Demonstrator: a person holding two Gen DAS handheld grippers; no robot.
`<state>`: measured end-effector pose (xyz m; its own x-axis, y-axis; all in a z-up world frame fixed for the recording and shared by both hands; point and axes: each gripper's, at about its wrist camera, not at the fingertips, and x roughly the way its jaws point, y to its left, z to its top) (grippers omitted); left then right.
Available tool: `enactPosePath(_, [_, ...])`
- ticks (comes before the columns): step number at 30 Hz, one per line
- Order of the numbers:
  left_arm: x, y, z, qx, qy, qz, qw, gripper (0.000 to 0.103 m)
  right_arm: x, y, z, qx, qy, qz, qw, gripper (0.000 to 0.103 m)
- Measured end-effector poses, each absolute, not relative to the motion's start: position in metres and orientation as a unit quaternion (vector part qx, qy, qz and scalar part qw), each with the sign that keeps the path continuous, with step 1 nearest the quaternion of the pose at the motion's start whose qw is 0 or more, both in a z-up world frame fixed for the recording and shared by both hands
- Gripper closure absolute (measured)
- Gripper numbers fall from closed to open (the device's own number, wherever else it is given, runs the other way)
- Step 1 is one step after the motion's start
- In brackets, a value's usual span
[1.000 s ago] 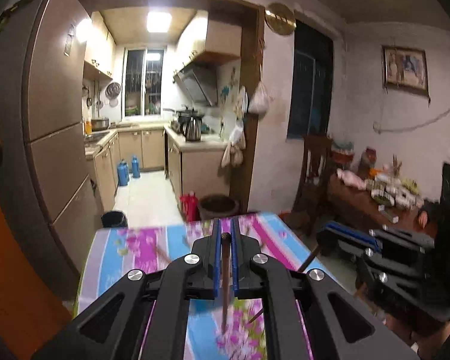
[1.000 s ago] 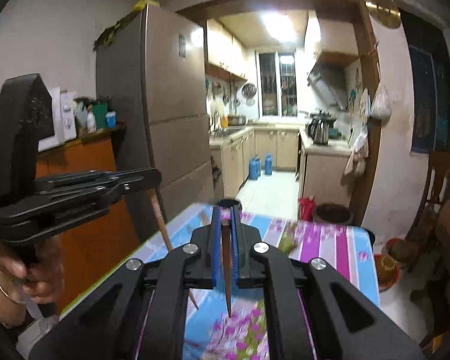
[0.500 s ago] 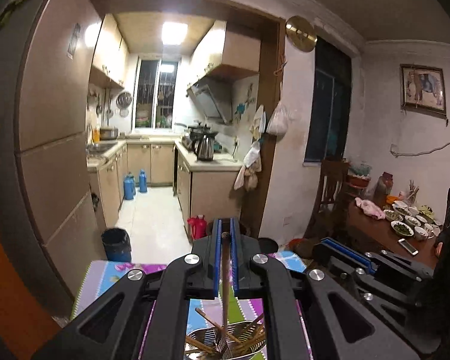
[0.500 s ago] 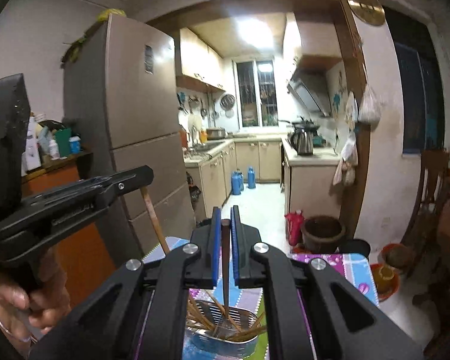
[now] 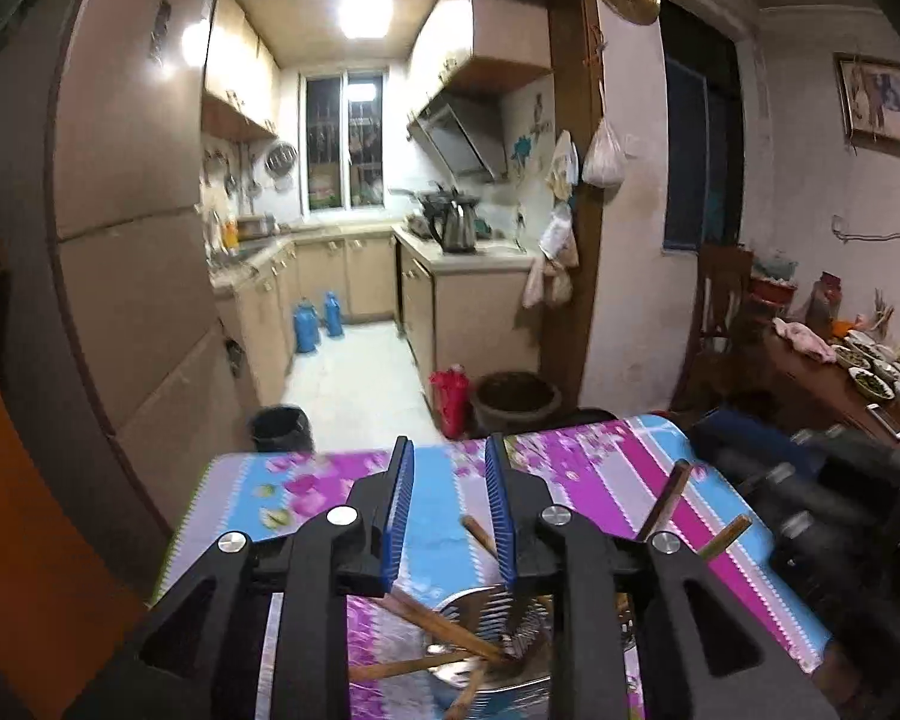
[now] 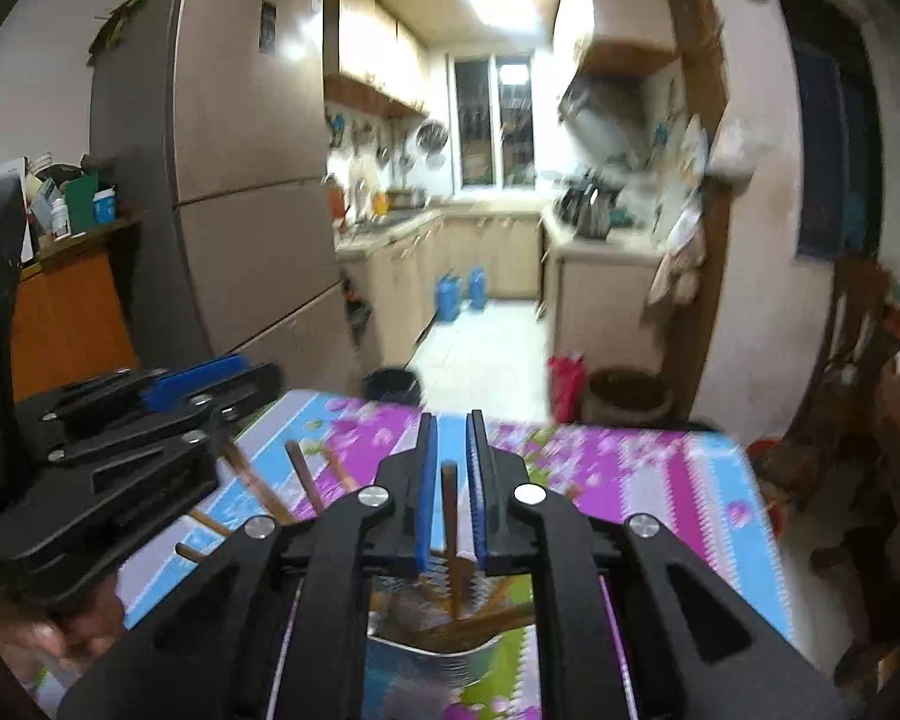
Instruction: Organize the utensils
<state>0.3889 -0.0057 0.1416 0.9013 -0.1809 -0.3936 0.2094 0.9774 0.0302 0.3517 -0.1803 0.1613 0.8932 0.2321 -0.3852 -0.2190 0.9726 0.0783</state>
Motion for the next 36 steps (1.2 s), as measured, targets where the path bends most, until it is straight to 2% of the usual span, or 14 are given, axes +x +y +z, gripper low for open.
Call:
enactPosePath(4, [0.336,0.008,0.174,0.056,0.133,-0.052,0.988,0.075,0.285,-0.206,0.205,0.031,0.127,0.131,0.983,0.094])
enactPosePath(6, [0.298,0.014,0.184,0.073,0.101,-0.024,0.992,0.063,0.243,-0.214,0.216,0.022,0.098,0.133,0.986,0.088])
enactPosePath(7, [0.272,0.018,0.184,0.080,0.080,-0.008,0.994,0.060,0.217,-0.216,0.217,0.014,0.081,0.131,0.988,0.066])
enactPosePath(8, [0.251,0.019,0.182,0.087,0.068,0.000,0.994,0.054,0.190,-0.218,0.214,0.008,0.067,0.128,0.989,0.035])
enactPosePath(9, [0.229,0.019,0.176,0.099,0.059,0.017,0.993,0.046,0.172,-0.217,0.210,0.001,0.059,0.130,0.990,0.027])
enactPosePath(10, [0.212,0.018,0.169,0.107,0.052,0.037,0.992,0.041,0.150,-0.214,0.201,-0.011,0.057,0.131,0.990,0.026])
enactPosePath(12, [0.180,0.015,0.154,0.116,0.043,0.050,0.991,0.024,0.122,-0.210,0.183,-0.021,0.058,0.121,0.991,0.025])
enactPosePath(14, [0.148,0.012,0.134,0.110,0.049,0.049,0.992,0.014,0.095,-0.206,0.158,-0.019,0.064,0.110,0.992,0.009])
enactPosePath(15, [0.132,0.011,0.123,0.099,0.052,0.049,0.992,0.007,0.087,-0.204,0.150,-0.016,0.064,0.102,0.993,0.005])
enactPosePath(18, [0.102,0.002,0.099,0.084,0.062,0.047,0.993,0.004,0.068,-0.199,0.121,-0.009,0.084,0.074,0.994,0.005])
enactPosePath(22, [0.083,-0.014,0.062,0.080,0.134,0.024,0.987,0.004,0.057,-0.197,0.094,0.010,0.125,0.027,0.992,0.005])
enactPosePath(28, [0.050,-0.018,0.033,0.066,0.134,0.025,0.988,0.004,0.039,-0.200,0.071,0.000,0.094,-0.053,0.994,0.005])
enactPosePath(36, [0.043,0.001,0.021,0.037,0.151,0.018,0.988,0.004,0.042,-0.203,0.053,-0.006,0.121,-0.046,0.992,0.005])
